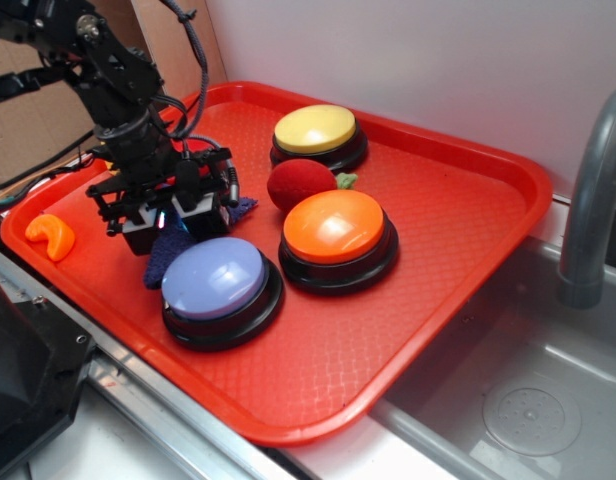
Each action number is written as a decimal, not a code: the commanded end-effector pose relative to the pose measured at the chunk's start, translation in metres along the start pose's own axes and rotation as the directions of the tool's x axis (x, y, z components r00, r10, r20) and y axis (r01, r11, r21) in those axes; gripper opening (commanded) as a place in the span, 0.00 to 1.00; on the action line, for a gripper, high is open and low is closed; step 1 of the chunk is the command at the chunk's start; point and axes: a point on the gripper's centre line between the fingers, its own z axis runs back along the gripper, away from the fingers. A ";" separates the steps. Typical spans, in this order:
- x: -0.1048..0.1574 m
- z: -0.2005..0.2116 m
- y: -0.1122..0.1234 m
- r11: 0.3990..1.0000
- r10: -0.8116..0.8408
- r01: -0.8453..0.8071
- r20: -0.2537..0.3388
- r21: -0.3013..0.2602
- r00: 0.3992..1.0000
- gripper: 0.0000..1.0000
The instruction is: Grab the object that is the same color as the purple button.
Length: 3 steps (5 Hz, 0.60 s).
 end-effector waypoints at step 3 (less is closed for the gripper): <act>0.002 0.082 -0.040 0.901 -0.428 0.429 -0.026 0.071 0.903 0.00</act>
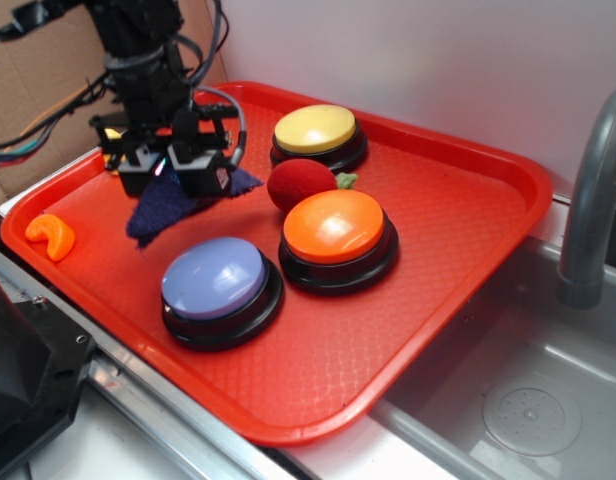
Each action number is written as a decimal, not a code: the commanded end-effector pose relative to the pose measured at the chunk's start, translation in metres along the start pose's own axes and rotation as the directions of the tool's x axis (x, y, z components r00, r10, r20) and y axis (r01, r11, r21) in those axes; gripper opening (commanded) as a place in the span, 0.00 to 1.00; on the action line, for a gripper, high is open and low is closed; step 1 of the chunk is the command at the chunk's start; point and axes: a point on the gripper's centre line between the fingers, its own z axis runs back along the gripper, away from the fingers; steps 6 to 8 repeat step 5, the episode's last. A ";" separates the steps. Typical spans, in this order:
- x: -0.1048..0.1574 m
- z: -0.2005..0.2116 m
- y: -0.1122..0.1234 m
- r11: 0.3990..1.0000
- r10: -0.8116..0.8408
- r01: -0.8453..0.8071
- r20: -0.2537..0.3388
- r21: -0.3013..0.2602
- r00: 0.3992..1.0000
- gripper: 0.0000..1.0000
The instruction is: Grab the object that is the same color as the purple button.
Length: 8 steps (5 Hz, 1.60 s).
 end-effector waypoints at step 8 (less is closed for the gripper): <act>-0.037 0.106 -0.023 0.951 -0.309 0.308 0.163 0.032 0.937 0.00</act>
